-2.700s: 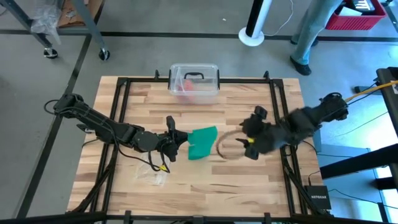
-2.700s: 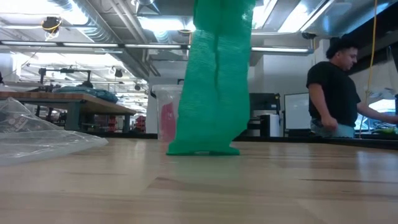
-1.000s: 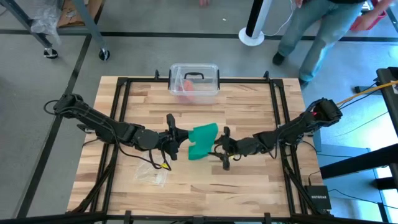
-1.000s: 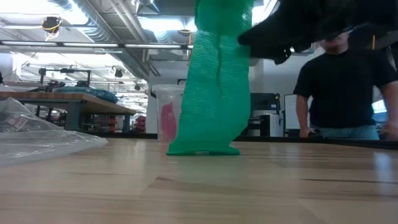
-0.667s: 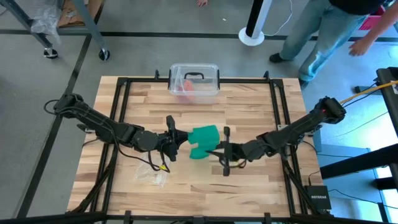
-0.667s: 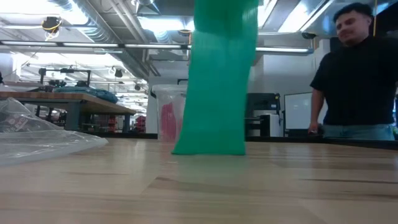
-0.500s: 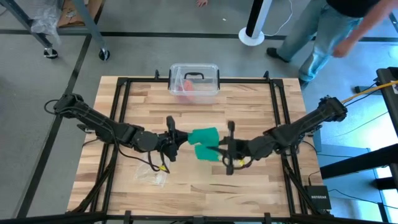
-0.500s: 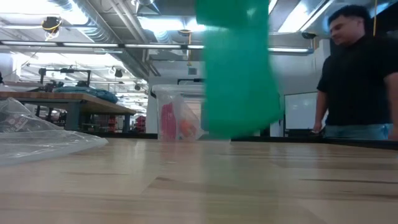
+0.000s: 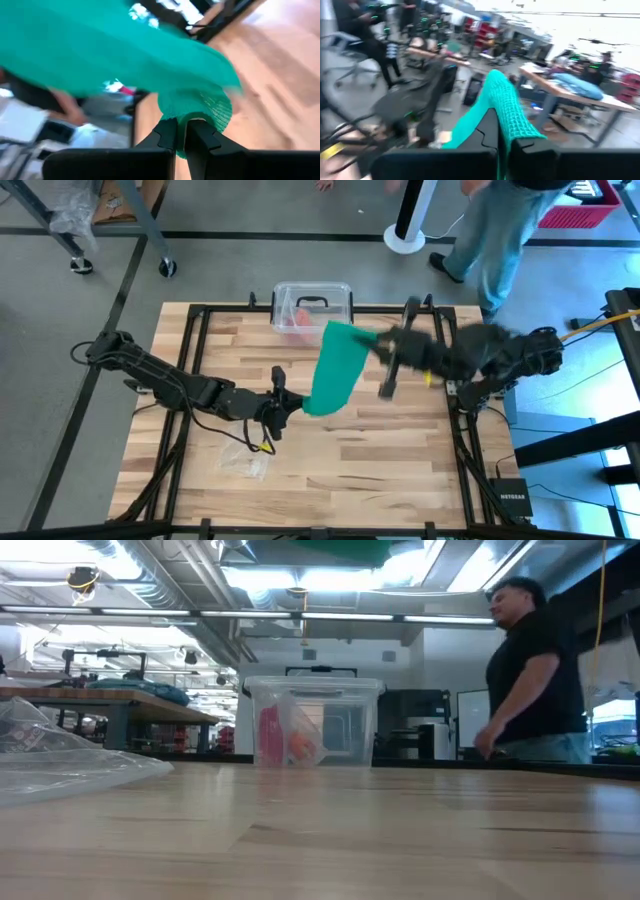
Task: Roll bandage
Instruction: Roll the green bandage
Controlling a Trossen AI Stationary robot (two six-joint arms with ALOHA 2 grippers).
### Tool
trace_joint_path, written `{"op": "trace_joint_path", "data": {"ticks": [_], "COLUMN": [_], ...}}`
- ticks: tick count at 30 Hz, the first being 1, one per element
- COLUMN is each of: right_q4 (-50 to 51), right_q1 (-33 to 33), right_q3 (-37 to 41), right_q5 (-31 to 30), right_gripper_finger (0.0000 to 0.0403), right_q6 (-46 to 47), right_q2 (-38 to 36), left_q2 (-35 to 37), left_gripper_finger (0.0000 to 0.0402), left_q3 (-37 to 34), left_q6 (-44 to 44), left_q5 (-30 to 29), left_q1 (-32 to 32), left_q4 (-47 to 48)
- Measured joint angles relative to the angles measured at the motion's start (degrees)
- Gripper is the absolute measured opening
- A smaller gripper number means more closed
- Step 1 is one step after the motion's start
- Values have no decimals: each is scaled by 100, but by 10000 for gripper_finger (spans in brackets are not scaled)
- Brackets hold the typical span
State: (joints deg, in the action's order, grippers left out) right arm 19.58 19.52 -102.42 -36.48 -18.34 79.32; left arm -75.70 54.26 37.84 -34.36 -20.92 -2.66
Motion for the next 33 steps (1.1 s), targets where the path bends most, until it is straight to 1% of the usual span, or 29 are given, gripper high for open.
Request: {"op": "trace_joint_path", "data": {"ticks": [4,7,9,12,15,17,19,24,27,30,33], "right_q4": [32,43,223,625,1073,1445,2010,3329,4055,4591,5066], "right_q1": [-642,-1209,-1589,-2100,-2495,-2687,-2850,-3126,-3134,-3119,-3027], "right_q3": [-431,-495,-493,-493,-493,-493,-491,-472,-469,-469,-469], "right_q5": [-4,-1,-1,18,154,162,226,263,265,310,374], "right_gripper_finger": [9,7,4,6,22,41,70,164,213,247,265], "right_q6": [-3,-1,-1,145,510,826,924,1375,1453,1438,1535], "right_q2": [-11,-10,10,87,246,372,504,971,1213,1297,1256], "left_q2": [-2,-2,-2,-2,-2,-2,-2,-4,-4,-4,-4], "left_gripper_finger": [12,12,12,12,12,12,12,12,12,12,12], "left_q3": [0,0,0,0,0,0,0,0,0,0,0], "left_q6": [-306,-420,-475,-525,-635,-741,-829,-1134,-1241,-1347,-1518], "left_q5": [787,1344,1699,1985,2046,2044,2047,2049,2049,2049,2054], "left_q1": [199,296,319,308,277,279,279,283,296,302,340], "left_q4": [367,390,389,417,537,587,643,691,691,702,793]}}
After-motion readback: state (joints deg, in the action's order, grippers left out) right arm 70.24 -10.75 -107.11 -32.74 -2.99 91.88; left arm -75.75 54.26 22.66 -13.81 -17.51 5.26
